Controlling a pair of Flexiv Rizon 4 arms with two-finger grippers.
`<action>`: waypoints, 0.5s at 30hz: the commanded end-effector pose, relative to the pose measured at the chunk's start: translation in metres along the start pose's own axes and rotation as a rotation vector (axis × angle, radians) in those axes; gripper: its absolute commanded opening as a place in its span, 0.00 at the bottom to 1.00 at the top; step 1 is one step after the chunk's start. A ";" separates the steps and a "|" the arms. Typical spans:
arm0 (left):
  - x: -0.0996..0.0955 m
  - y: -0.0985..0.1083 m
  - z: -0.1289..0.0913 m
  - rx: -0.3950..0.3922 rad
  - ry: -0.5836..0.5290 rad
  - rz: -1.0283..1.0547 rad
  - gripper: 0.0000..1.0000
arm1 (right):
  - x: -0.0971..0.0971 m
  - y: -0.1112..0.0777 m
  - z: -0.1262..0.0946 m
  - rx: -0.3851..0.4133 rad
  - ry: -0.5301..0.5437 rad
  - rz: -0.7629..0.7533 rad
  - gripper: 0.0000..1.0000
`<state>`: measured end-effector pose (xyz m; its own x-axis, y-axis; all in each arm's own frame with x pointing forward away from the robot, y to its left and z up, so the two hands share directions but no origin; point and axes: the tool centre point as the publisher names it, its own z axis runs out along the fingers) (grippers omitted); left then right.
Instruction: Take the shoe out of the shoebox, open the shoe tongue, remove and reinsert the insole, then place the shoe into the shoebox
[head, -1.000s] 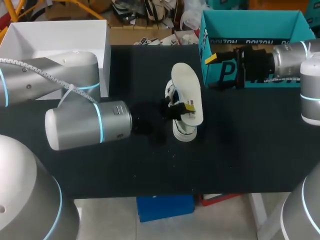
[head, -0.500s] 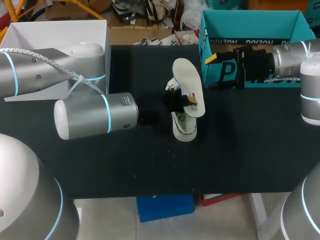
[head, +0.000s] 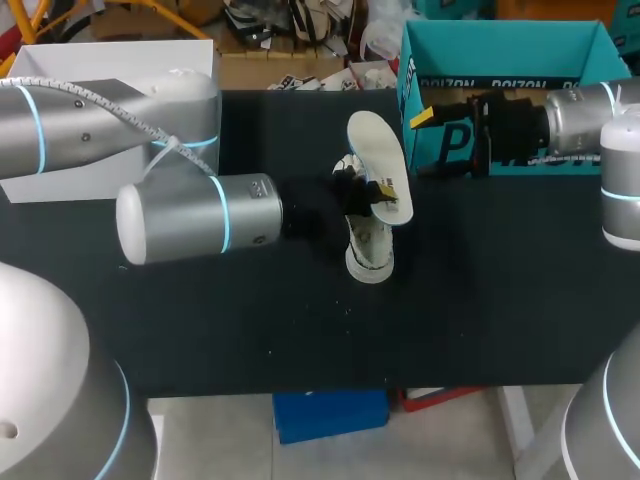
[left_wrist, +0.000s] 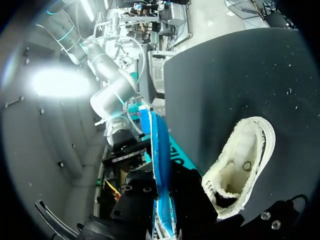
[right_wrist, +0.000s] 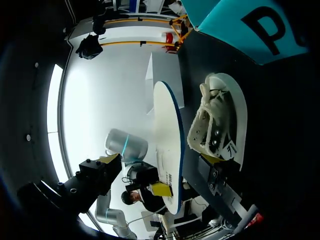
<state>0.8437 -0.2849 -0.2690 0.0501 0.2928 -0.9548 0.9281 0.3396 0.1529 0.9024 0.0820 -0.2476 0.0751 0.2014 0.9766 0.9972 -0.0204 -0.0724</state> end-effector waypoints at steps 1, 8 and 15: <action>0.009 0.002 0.005 0.011 -0.352 0.005 0.00 | -0.001 0.000 0.001 -0.001 0.001 0.000 1.00; 0.009 0.002 0.005 0.011 -0.352 0.005 0.00 | -0.005 -0.011 0.016 0.004 0.067 -0.017 1.00; 0.009 0.002 0.005 0.011 -0.352 0.005 0.00 | -0.007 -0.024 0.032 0.010 0.094 -0.017 1.00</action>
<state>0.8452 -0.2855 -0.2701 0.0399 0.3222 -0.9458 0.9296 0.3351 0.1533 0.8811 0.1049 -0.2571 0.0589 0.1122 0.9919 0.9982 0.0037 -0.0597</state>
